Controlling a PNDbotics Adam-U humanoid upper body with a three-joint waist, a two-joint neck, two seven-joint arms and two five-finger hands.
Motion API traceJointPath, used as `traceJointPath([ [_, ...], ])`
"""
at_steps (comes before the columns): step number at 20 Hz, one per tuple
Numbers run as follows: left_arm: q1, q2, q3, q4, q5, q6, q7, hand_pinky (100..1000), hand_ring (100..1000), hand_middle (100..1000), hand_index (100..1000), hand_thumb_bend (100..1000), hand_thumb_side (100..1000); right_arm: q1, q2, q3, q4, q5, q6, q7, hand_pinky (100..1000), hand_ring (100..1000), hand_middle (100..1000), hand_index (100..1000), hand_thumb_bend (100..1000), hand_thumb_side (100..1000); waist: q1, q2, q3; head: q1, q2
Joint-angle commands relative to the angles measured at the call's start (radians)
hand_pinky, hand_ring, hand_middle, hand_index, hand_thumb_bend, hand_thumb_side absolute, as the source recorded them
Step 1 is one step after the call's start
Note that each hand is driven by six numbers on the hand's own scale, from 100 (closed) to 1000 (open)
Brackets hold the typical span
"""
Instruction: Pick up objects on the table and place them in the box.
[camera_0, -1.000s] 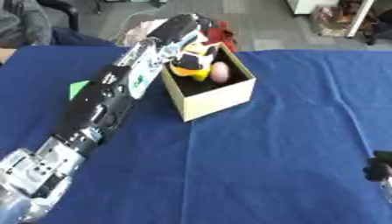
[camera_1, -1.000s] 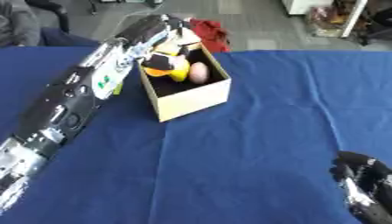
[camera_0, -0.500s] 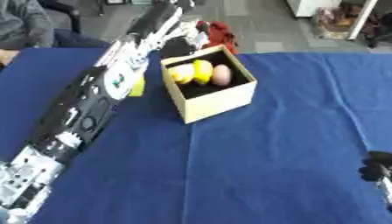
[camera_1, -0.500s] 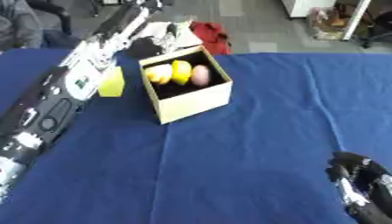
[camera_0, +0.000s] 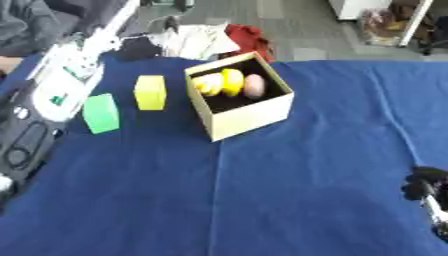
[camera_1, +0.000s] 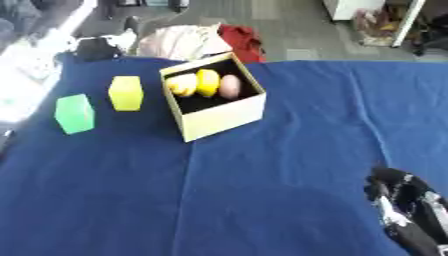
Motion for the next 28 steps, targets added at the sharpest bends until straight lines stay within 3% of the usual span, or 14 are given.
traceJointPath([
  [1, 0.042, 0.075, 0.047, -0.02, -0.013, 0.015, -0.047, 820, 821, 834, 916, 100, 442, -0.003, -0.027, -0.011, -0.009, 0.009, -0.002, -0.005, 653, 655, 639, 763, 100, 404, 0.002, -0.01, 0.006, -0.005, -0.013],
  [3, 0.081, 0.086, 0.062, 0.002, -0.039, 0.022, -0.083, 822, 828, 843, 922, 100, 414, -0.003, -0.027, -0.011, -0.009, 0.01, -0.002, -0.005, 653, 655, 639, 763, 100, 403, 0.002, -0.012, 0.012, -0.006, -0.014],
  [8, 0.13, 0.095, 0.074, 0.084, -0.106, 0.014, -0.212, 824, 843, 862, 936, 100, 453, -0.001, -0.028, -0.011, -0.007, 0.013, -0.002, -0.003, 653, 655, 639, 763, 100, 400, 0.002, -0.016, 0.019, -0.003, -0.012],
  [12, 0.133, 0.091, 0.082, 0.166, -0.156, -0.001, -0.283, 829, 856, 879, 946, 170, 525, 0.0, -0.028, -0.011, -0.006, 0.014, -0.002, -0.003, 652, 654, 638, 762, 100, 400, 0.001, -0.017, 0.02, -0.001, -0.01],
  [19, 0.09, 0.081, 0.088, 0.314, -0.221, -0.015, -0.292, 840, 872, 898, 958, 228, 527, -0.002, -0.031, -0.01, -0.003, 0.014, -0.001, -0.002, 651, 653, 638, 762, 100, 399, -0.001, -0.017, 0.02, 0.0, -0.004],
  [28, 0.026, 0.067, 0.072, 0.427, -0.263, -0.05, -0.307, 847, 881, 910, 970, 286, 611, -0.004, -0.032, -0.008, -0.001, 0.014, 0.0, 0.0, 651, 652, 637, 762, 100, 398, -0.003, -0.018, 0.017, 0.0, -0.002],
])
